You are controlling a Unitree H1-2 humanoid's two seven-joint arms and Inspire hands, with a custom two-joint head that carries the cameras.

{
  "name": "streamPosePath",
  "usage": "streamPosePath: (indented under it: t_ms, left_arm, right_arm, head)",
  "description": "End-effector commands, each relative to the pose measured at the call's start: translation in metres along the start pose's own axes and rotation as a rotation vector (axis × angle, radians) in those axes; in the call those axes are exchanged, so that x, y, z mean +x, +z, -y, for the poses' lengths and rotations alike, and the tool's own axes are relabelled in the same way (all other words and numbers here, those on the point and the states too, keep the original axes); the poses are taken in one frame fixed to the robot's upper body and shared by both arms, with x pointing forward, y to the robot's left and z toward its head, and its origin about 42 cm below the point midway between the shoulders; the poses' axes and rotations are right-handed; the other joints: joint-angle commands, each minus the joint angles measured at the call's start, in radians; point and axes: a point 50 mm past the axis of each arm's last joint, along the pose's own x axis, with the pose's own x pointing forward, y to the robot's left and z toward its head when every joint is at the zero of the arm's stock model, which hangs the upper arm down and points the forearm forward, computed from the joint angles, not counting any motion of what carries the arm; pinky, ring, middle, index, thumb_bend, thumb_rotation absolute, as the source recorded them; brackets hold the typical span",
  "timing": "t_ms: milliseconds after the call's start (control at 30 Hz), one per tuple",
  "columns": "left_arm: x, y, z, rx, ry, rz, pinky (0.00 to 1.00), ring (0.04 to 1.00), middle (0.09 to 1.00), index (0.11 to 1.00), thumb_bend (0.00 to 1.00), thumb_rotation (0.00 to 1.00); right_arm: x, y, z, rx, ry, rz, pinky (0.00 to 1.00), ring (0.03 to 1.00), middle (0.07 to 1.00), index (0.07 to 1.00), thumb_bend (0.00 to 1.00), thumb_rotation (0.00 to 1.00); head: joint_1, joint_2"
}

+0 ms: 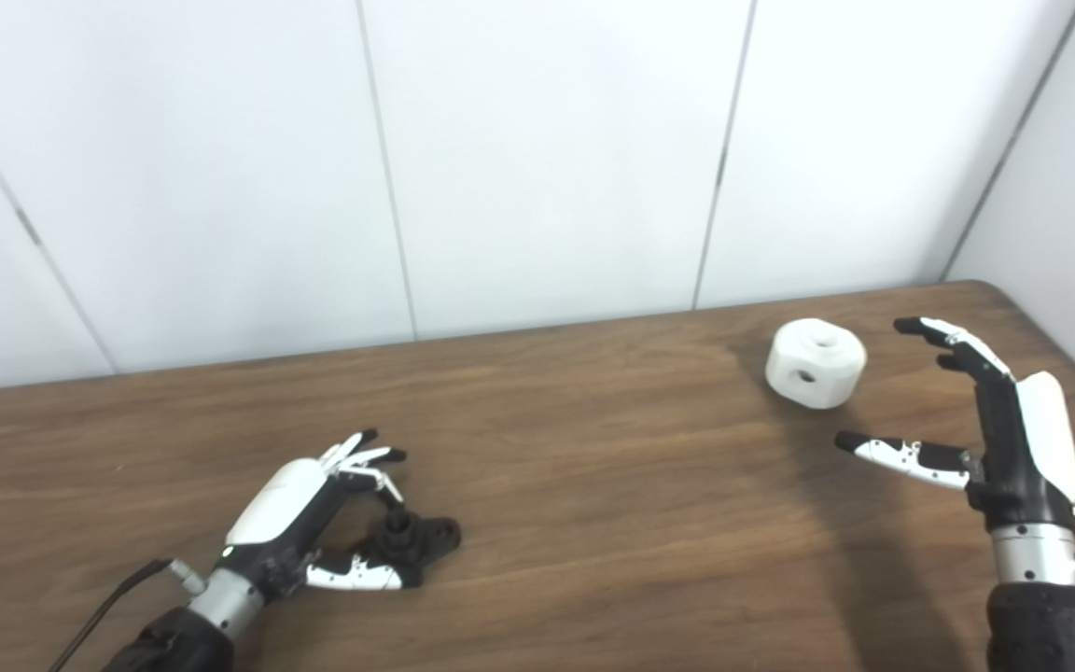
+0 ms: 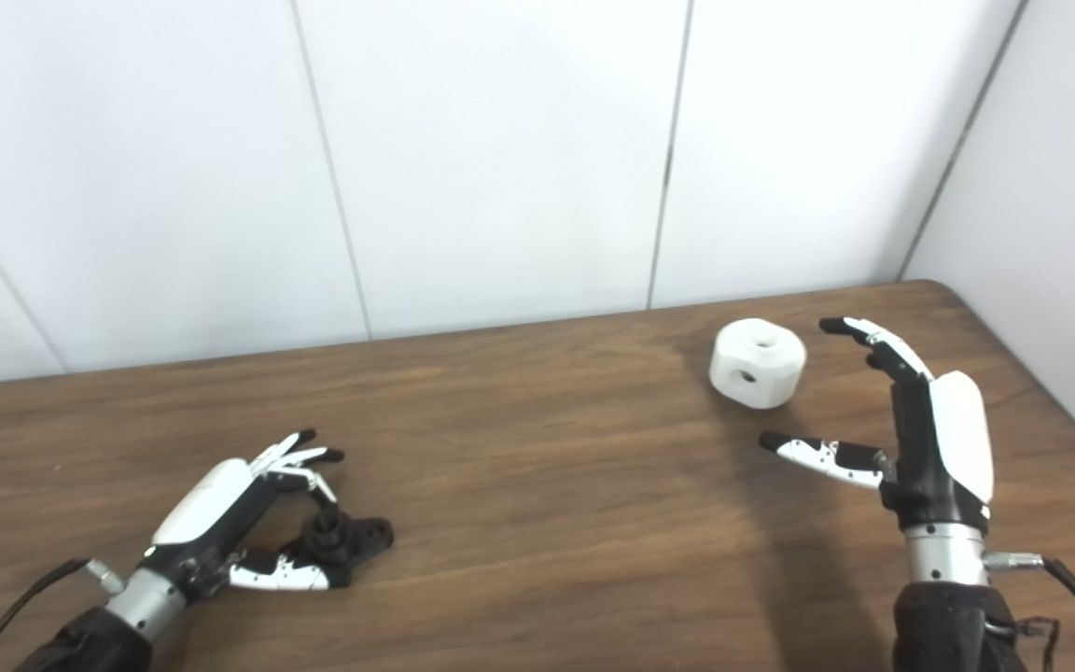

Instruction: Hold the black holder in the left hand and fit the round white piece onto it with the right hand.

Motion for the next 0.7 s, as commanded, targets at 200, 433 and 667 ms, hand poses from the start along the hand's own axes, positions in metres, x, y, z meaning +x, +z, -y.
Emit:
streamPosePath:
  t_ms: [200, 433, 667]
  left_arm:
    - [0.0, -0.009, -0.015, 0.019, -0.001, -0.018, 1.0, 1.0, 0.878, 0.483, 0.52, 0.05]
    - [-0.001, -0.013, -0.017, 0.026, -0.007, -0.022, 1.0, 1.0, 0.875, 0.483, 0.52, 0.05]
    - [-0.001, -0.015, -0.02, 0.028, -0.012, -0.012, 1.0, 1.0, 0.875, 0.483, 0.52, 0.05]
  right_arm:
    - [0.037, -0.039, 0.036, -0.133, -0.044, 0.065, 0.77, 0.825, 0.823, 0.763, 0.78, 0.25]
    - [0.052, -0.028, 0.018, -0.097, 0.007, -0.027, 0.77, 0.854, 0.86, 0.8, 0.8, 0.36]
    - [0.07, -0.008, 0.0, -0.102, 0.059, -0.104, 0.76, 0.87, 0.881, 0.828, 0.76, 0.39]
  head:
    - [-0.042, -0.004]
    - [-0.086, -0.009]
    - [-0.113, -0.011]
